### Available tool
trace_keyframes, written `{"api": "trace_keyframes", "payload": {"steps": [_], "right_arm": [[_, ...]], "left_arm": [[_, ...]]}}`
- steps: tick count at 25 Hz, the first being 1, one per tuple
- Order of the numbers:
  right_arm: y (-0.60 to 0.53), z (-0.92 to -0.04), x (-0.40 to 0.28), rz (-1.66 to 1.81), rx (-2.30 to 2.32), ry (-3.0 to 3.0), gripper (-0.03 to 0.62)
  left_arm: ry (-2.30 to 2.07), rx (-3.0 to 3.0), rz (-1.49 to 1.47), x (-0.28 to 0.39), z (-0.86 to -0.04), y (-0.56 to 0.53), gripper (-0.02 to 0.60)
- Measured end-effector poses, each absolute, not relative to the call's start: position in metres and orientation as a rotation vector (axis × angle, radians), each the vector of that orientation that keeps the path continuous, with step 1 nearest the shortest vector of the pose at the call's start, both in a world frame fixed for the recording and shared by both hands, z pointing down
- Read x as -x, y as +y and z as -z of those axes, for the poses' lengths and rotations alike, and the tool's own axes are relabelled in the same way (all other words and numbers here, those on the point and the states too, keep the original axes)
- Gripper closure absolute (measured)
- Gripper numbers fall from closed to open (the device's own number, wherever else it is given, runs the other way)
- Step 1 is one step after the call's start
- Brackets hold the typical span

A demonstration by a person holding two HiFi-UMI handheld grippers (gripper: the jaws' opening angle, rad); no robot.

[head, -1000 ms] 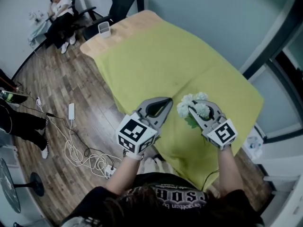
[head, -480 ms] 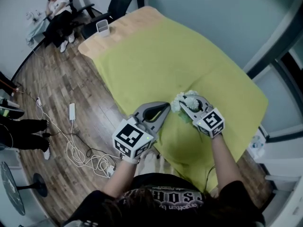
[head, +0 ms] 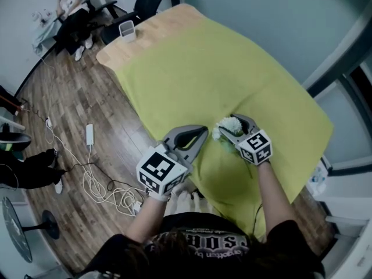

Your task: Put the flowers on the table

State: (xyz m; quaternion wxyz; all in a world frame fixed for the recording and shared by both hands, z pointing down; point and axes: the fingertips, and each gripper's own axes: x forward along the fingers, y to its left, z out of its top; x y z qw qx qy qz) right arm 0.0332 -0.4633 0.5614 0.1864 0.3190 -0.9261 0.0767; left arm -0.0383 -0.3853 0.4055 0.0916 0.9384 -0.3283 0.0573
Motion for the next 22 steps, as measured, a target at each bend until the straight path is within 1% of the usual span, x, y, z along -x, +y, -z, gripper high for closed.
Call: {"api": "trace_keyframes", "payload": {"steps": [3, 6, 16, 22], "right_arm": [[-0.464, -0.564, -0.036, -0.266, -0.913, -2.61, 0.299], [-0.463, -0.56, -0.038, -0.268, -0.936, -2.62, 0.276], [-0.455, -0.503, -0.046, -0.171, -1.078, -2.715, 0.275], [-0.434, -0.472, -0.058, -0.187, -1.124, -2.74, 0.276]], "left_arm": [[-0.989, -2.773, -0.16, 0.042, -0.406, -0.389, 0.583], [-0.988, -2.769, -0.159, 0.043, -0.408, -0.392, 0.583], [-0.92, -2.801, -0.133, 0.024, -0.404, -0.389, 0.583], [-0.905, -2.823, -0.123, 0.014, -0.397, -0.384, 0.583]]}}
